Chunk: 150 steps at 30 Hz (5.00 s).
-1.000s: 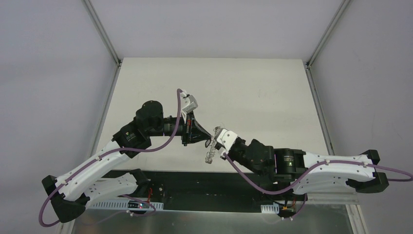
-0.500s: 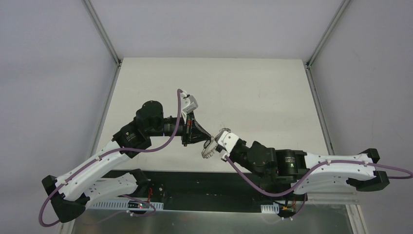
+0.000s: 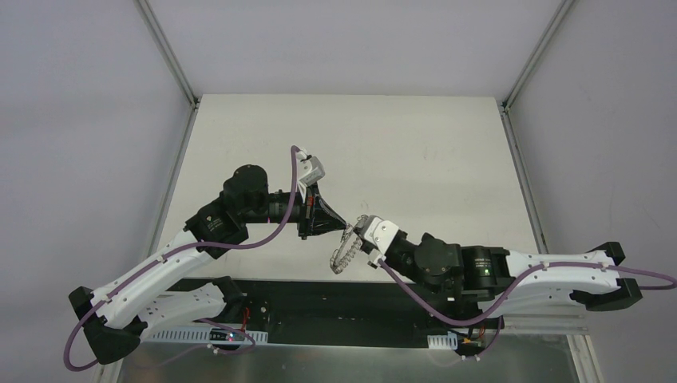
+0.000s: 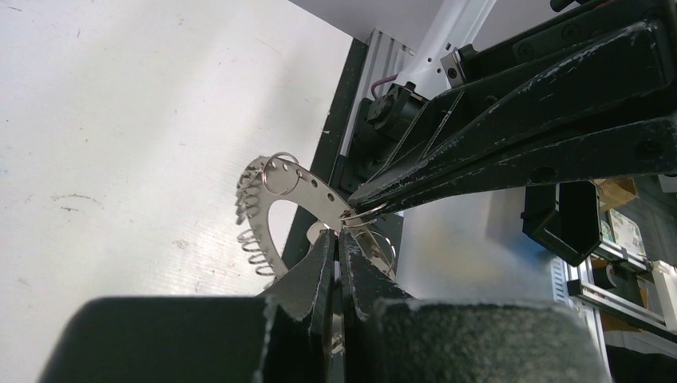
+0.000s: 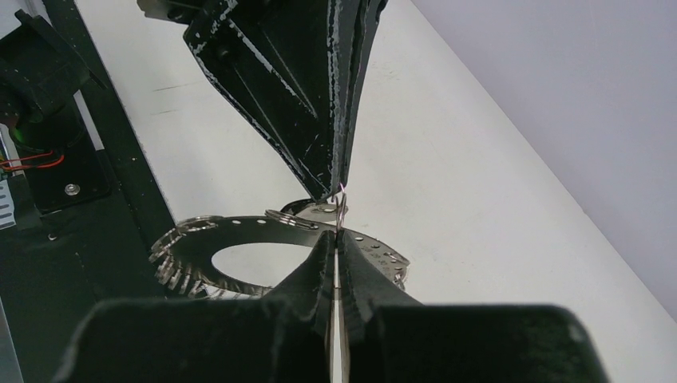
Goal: Put the keys on the keyring
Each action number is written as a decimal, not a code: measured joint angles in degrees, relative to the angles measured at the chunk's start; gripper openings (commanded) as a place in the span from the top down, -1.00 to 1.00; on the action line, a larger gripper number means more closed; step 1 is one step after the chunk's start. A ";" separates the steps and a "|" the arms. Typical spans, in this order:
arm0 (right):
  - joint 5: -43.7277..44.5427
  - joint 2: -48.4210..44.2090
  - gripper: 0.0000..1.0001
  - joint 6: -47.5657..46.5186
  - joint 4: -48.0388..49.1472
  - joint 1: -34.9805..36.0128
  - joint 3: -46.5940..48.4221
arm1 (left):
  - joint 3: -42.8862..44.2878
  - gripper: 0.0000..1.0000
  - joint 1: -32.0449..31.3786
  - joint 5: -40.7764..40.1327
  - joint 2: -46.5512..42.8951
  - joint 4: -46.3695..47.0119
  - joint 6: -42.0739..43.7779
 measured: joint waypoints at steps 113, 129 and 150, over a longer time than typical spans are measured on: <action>-14.64 -1.01 0.58 21.14 0.50 0.55 9.07 | -3.65 1.00 -0.11 15.61 -7.34 18.64 -8.20; -15.02 -3.93 0.17 21.53 -19.93 -2.73 16.98 | 2.03 1.00 -0.09 16.96 -0.76 -1.38 -4.28; -75.43 14.56 0.21 32.28 -23.71 -35.69 24.30 | 3.65 1.00 -0.11 24.06 0.00 -14.29 4.52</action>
